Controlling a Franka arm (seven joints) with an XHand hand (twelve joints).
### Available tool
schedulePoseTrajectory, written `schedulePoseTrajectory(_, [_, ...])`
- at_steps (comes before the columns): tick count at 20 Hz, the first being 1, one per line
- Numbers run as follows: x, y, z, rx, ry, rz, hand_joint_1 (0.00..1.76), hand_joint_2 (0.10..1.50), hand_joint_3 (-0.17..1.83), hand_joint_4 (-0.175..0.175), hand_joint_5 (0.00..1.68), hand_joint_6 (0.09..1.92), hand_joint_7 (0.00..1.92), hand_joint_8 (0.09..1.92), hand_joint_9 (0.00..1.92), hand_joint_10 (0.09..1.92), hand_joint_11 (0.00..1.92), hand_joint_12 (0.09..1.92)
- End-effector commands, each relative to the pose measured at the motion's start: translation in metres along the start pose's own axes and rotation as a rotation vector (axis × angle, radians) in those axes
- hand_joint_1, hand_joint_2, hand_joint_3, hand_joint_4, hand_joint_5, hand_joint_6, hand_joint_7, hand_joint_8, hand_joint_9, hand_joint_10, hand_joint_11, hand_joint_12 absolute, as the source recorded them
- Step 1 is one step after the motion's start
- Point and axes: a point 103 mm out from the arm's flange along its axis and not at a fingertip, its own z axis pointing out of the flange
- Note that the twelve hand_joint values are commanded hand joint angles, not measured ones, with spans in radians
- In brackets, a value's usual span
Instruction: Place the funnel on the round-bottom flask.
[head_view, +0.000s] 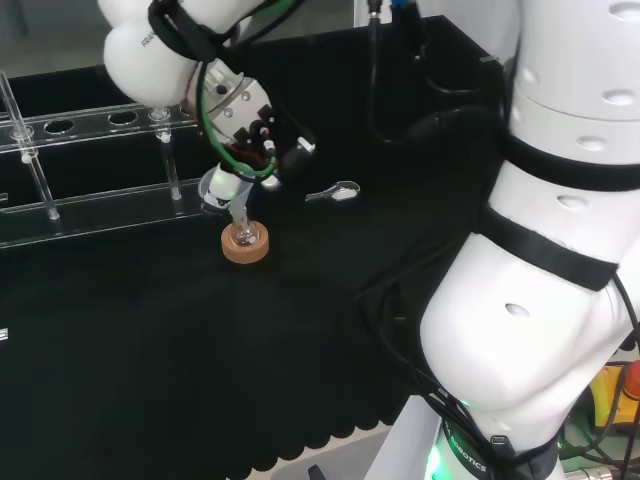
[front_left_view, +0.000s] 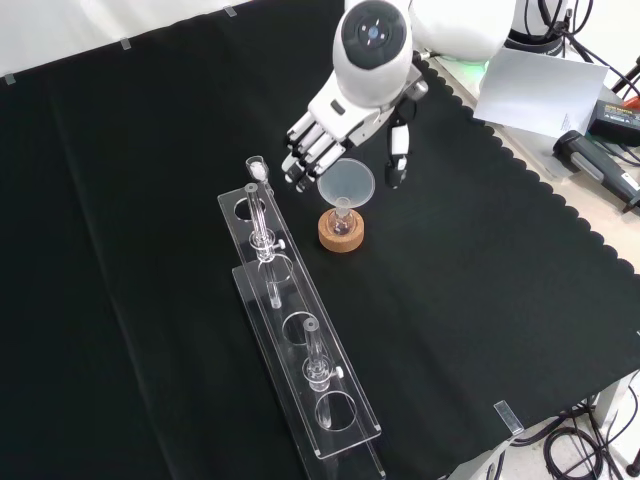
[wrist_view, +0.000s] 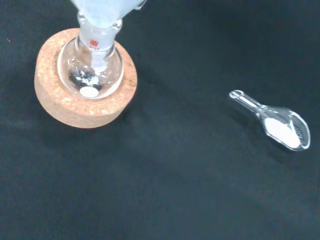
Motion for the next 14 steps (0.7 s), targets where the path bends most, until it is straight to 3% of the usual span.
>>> schedulePoseTrajectory(1, [-0.033,-0.035,-0.002,-0.116,0.107,-0.011,0.35,0.65,0.14,-0.035,0.06,0.09,0.03,0.09,0.32,0.09,0.00,1.47])
schedulePoseTrajectory(6, [-0.050,-0.052,-0.006,-0.140,0.156,0.016,0.33,0.67,0.10,-0.040,0.09,0.09,0.06,0.12,0.35,0.10,0.01,1.50])
schedulePoseTrajectory(10, [-0.064,-0.060,-0.004,-0.150,0.181,0.039,0.32,0.70,0.04,-0.043,0.11,0.09,0.00,0.34,0.20,0.58,0.04,1.50])
schedulePoseTrajectory(14, [-0.081,-0.065,0.001,-0.171,0.245,0.054,0.32,0.72,0.03,-0.048,0.14,0.09,0.03,0.58,0.27,0.73,0.12,1.48])
